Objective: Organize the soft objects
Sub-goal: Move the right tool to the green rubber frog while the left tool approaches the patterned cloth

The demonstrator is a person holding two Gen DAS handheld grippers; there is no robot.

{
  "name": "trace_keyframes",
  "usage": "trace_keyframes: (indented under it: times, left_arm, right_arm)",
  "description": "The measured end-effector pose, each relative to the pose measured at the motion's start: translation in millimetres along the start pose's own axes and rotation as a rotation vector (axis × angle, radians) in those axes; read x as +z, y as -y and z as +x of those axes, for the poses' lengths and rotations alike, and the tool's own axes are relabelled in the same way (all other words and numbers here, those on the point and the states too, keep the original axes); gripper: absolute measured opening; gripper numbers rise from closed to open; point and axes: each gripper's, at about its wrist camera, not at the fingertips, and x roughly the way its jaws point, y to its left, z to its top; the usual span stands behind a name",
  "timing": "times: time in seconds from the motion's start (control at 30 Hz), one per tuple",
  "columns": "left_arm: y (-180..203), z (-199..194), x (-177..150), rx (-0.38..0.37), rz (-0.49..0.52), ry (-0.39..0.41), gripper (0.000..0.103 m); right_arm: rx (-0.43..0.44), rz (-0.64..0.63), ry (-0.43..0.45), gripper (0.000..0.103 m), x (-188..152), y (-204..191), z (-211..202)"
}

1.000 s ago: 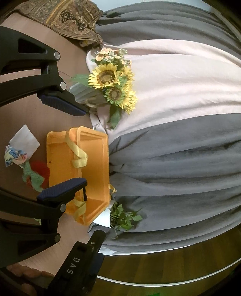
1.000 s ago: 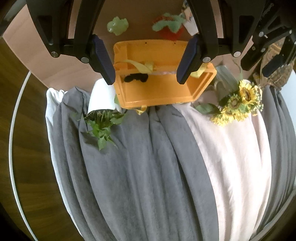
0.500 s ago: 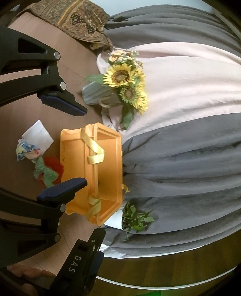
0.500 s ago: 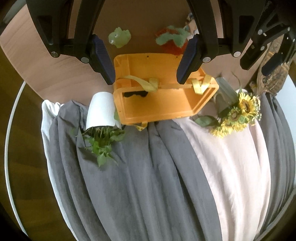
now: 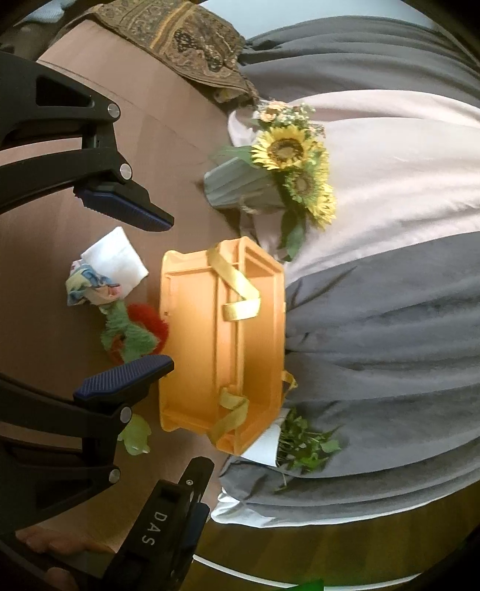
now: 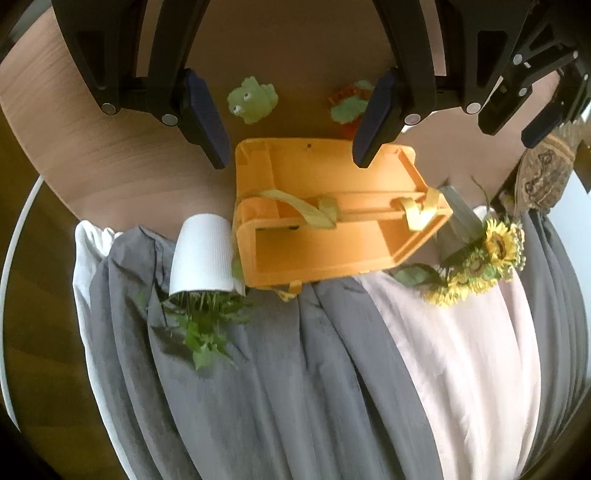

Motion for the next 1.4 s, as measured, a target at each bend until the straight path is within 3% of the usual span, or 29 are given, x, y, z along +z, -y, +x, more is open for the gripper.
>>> trace_keyframes:
  times: [0.63, 1.4]
  left_arm:
    - [7.5, 42.2, -37.7, 0.075, -0.048, -0.135, 0.068]
    - [7.1, 107.3, -65.8, 0.076, -0.058, -0.268, 0.066]
  right_arm:
    - [-0.039, -0.016, -0.104, 0.070, -31.3, 20.6, 44.1]
    - [-0.087, -0.003, -0.226, 0.070, -57.2, 30.2, 110.8]
